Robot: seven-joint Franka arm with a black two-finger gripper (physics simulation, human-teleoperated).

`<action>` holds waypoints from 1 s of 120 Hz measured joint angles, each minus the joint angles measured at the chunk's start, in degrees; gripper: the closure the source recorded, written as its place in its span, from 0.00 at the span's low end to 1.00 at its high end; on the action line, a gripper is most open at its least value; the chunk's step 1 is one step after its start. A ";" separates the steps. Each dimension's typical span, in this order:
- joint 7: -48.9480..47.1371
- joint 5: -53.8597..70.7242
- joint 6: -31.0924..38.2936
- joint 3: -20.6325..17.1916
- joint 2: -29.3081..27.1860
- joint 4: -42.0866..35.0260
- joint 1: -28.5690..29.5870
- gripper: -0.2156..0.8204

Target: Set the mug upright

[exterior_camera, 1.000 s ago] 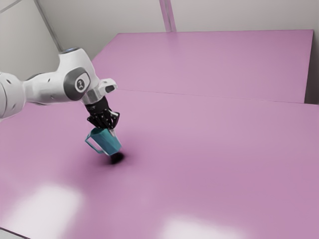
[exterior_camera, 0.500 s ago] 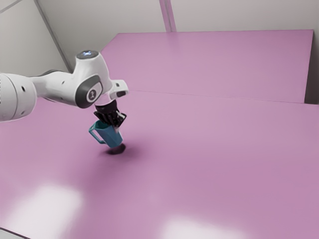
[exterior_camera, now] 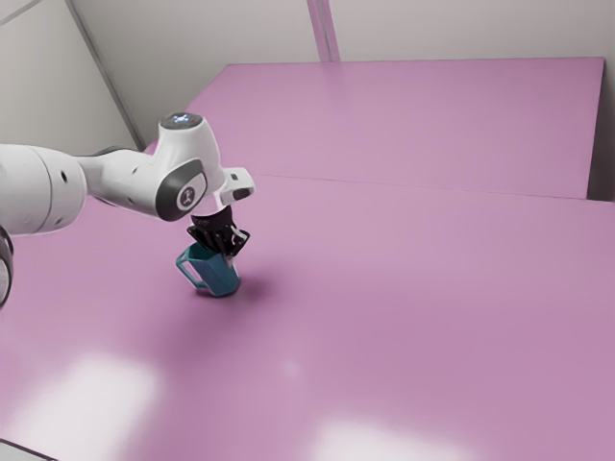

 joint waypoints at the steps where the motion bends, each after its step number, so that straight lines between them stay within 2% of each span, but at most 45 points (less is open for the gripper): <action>1: -0.04 0.00 0.02 0.00 0.01 0.00 0.00 0.96; 7: -0.25 0.01 0.09 0.00 0.03 0.00 0.00 0.96; 30: 0.12 -0.80 -0.17 -0.22 -0.69 0.12 0.02 0.56; 50: 0.47 -0.98 -0.54 -0.89 -3.24 0.14 -0.05 0.37; 82: 0.93 -1.48 -2.81 -1.71 -9.79 1.81 -0.64 0.25; 108: 1.14 -1.85 -12.61 -3.06 -12.36 11.15 -1.12 0.22; 120: 1.20 -1.94 -16.36 -3.52 -14.06 12.37 -1.83 0.22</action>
